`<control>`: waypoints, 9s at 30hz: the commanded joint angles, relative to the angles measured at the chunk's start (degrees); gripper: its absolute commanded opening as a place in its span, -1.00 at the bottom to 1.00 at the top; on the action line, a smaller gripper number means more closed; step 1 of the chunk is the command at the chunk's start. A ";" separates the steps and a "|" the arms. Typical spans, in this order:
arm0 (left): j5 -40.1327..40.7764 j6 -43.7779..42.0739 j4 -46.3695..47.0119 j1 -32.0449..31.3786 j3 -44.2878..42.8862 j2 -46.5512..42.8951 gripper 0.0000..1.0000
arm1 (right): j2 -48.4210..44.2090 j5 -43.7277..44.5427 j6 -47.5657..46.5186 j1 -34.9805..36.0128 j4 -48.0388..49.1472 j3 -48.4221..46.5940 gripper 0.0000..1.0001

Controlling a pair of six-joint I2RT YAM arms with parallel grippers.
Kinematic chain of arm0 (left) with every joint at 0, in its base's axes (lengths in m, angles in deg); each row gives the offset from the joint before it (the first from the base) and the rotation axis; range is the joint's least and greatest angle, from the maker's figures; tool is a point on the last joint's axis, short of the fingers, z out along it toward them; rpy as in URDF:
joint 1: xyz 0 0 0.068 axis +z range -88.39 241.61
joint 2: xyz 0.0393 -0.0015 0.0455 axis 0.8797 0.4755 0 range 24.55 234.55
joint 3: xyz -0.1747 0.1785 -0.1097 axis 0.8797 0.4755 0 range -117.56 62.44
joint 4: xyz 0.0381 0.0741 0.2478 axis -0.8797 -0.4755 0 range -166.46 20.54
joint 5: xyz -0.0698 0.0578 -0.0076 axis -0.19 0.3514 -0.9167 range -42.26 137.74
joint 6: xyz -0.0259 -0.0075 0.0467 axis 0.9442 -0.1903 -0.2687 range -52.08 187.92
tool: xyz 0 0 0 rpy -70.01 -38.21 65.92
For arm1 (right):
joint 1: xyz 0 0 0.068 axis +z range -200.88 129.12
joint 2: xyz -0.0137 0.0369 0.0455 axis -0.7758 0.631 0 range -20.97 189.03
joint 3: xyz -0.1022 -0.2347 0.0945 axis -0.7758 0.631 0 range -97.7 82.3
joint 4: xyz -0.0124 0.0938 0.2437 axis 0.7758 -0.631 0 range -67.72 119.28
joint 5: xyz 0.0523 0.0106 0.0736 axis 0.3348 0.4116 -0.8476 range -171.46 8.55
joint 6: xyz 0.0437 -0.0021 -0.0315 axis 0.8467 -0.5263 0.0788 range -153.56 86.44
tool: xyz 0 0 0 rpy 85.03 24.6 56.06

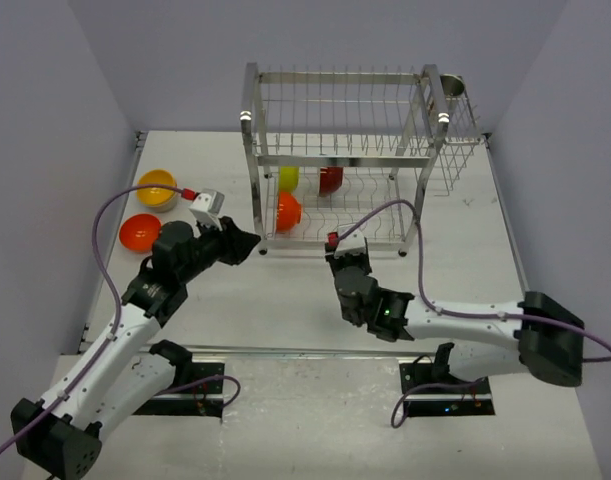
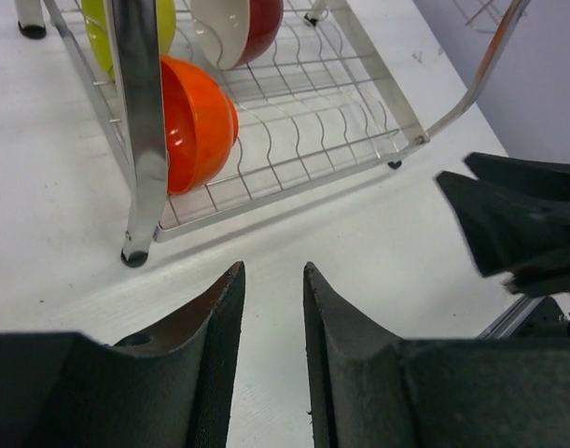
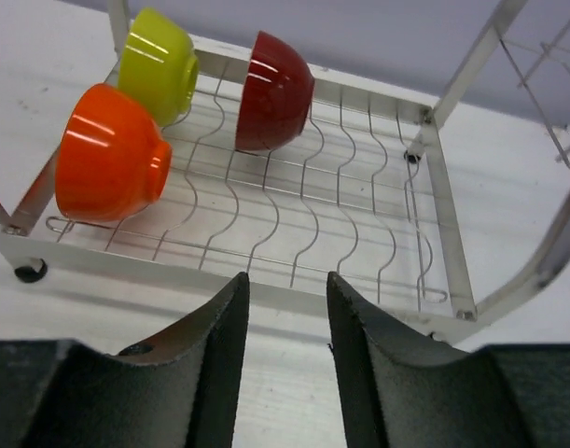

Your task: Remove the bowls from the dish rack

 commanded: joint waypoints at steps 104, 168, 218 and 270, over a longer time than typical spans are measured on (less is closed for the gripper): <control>-39.62 28.50 39.93 34.80 -26.46 56.09 -0.31 | -46.98 -33.96 27.66 -32.51 -51.24 -5.72 0.01; -44.46 24.67 21.14 20.65 -52.31 80.13 -0.28 | -50.85 -30.53 28.45 -31.45 -52.38 -3.52 0.00; -39.02 20.36 19.13 15.90 -49.93 80.39 -0.28 | -52.25 -31.50 28.18 -31.45 -51.33 -2.64 -0.01; -48.77 55.59 82.12 19.94 -32.79 86.18 -1.00 | -50.15 -33.52 27.74 -31.36 -50.10 -1.85 -0.01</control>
